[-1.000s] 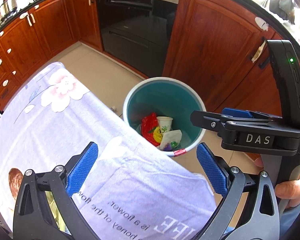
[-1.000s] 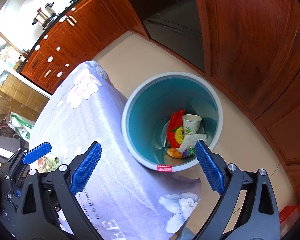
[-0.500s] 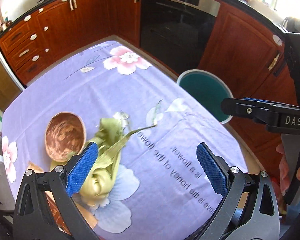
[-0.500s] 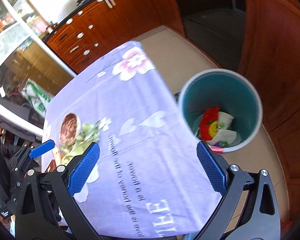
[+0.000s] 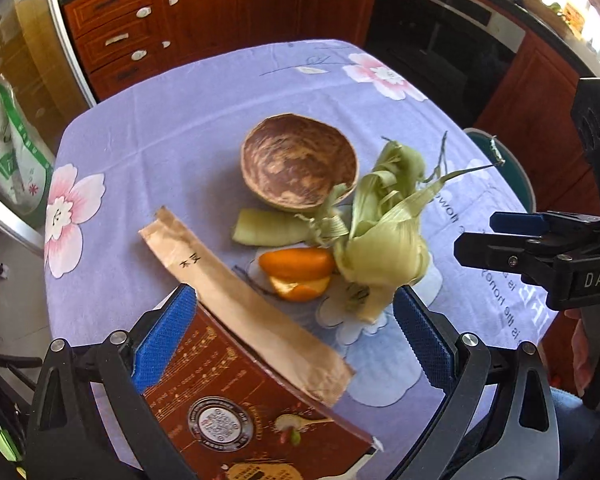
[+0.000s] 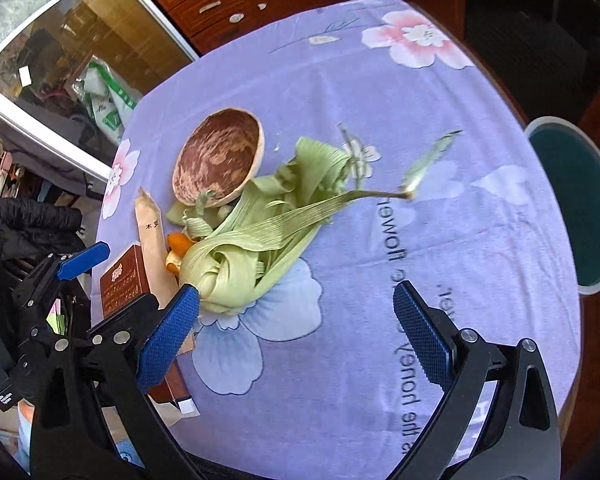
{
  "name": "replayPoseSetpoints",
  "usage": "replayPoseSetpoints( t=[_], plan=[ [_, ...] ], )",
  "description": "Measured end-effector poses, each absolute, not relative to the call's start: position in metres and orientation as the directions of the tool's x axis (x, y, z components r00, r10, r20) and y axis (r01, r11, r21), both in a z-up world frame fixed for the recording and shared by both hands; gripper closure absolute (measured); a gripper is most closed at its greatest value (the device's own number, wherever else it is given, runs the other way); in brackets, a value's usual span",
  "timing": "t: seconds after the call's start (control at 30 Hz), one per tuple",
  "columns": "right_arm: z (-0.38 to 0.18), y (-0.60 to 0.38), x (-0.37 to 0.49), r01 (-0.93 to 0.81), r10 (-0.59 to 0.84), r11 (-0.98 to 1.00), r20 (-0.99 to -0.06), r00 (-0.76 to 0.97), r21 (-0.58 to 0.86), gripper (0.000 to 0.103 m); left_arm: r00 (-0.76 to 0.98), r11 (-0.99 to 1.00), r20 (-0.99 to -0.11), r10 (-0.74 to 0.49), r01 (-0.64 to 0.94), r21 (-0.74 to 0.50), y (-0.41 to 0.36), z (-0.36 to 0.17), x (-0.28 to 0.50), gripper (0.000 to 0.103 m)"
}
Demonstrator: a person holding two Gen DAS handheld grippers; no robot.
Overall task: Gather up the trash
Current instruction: 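Return both tools to the table and grasp the corn husk with the right tool, then grasp the coconut shell bowl rim with the left tool while the right tool holds the husk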
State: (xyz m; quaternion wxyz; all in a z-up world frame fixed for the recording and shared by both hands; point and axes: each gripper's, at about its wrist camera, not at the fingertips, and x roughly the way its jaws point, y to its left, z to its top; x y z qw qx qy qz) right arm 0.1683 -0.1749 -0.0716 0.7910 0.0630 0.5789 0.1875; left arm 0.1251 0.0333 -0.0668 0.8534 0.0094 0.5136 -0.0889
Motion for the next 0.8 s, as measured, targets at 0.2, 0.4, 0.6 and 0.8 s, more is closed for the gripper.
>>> replayPoseSetpoints(
  t=[0.2, 0.4, 0.6, 0.8],
  plan=[
    [-0.095, -0.137, 0.177, -0.252, 0.391, 0.906, -0.899, 0.194, 0.340, 0.010, 0.438, 0.988, -0.887, -0.149, 0.107, -0.113, 0.065, -0.079, 0.129, 0.004],
    [-0.105, -0.119, 0.184, -0.271, 0.402, 0.897, -0.899, 0.172, 0.349, 0.010, 0.432, 0.987, -0.888, -0.160, 0.094, -0.132, 0.073, -0.081, 0.131, 0.004],
    [-0.109, -0.113, 0.185, -0.287, 0.408, 0.892, -0.895, 0.178, 0.350, 0.010, 0.417, 0.987, -0.894, -0.160, 0.092, -0.134, 0.069, -0.087, 0.135, 0.004],
    [-0.092, -0.124, 0.183, -0.327, 0.401, 0.890, -0.886, 0.233, 0.317, 0.057, 0.413, 0.987, -0.897, -0.156, 0.101, -0.125, 0.063, -0.085, 0.138, 0.004]
  ],
)
